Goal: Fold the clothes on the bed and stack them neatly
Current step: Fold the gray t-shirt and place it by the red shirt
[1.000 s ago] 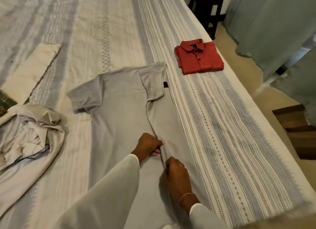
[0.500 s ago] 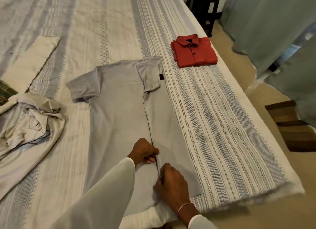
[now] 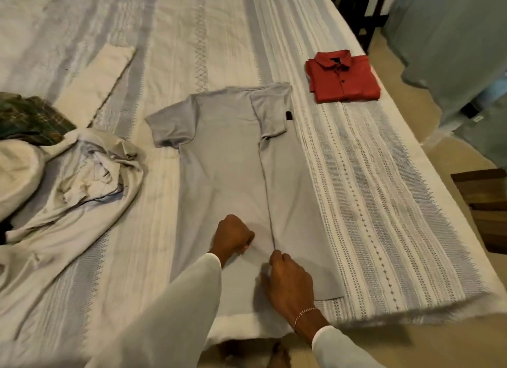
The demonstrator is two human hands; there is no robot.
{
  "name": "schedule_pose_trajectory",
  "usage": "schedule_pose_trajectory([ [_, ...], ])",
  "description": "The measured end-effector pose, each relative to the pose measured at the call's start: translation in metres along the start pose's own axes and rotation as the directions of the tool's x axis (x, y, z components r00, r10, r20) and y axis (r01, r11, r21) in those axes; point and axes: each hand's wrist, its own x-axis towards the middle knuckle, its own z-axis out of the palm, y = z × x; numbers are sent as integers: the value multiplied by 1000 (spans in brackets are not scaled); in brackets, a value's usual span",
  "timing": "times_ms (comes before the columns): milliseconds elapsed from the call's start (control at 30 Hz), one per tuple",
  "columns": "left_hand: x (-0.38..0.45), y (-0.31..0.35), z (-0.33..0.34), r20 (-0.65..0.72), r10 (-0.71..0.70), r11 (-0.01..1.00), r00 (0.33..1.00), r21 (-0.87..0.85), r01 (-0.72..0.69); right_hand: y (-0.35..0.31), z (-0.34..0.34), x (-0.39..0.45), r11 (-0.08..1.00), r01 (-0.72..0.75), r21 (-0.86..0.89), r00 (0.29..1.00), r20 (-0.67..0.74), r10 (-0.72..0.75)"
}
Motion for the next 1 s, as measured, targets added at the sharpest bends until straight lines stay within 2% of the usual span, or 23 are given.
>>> schedule_pose_trajectory([
  [67, 0, -24, -26, -172, 24, 998, 985, 67, -12, -24, 10, 0, 992, 69, 102, 996, 56, -75],
  [167, 0, -60, -63, -383, 23, 998, 923, 68, 3, -68, 32, -1, 974, 135, 183, 979, 126, -160],
  [267, 6, -97, -91, -474, 63, 995, 878, 95, -20, -113, 58, 2, 958, 142, 251, 972, 148, -182],
  [367, 20, -118, -115, -426, 12, 999, 905, 33, 2, -160, 87, 8, 957, 107, 270, 972, 174, -157],
  [533, 45, -121, -127, -287, -7, 992, 958, -121, -29, -199, 116, 19, 993, -37, 110, 968, 251, 8],
  [667, 51, -119, -134, -216, 12, 988, 976, -150, -45, -195, 118, 25, 989, -79, 126, 960, 278, 41],
  [800, 60, -121, -147, -110, -82, 933, 990, -357, 37, -191, 108, 31, 977, -138, 162, 962, 256, 93],
  [867, 65, -119, -150, -57, -64, 928, 996, -371, 38, -190, 107, 31, 984, -129, 125, 963, 251, 95],
  [1000, 76, -106, -153, -48, -24, 915, 999, -404, 2, -188, 107, 34, 980, -141, 144, 944, 318, 89],
])
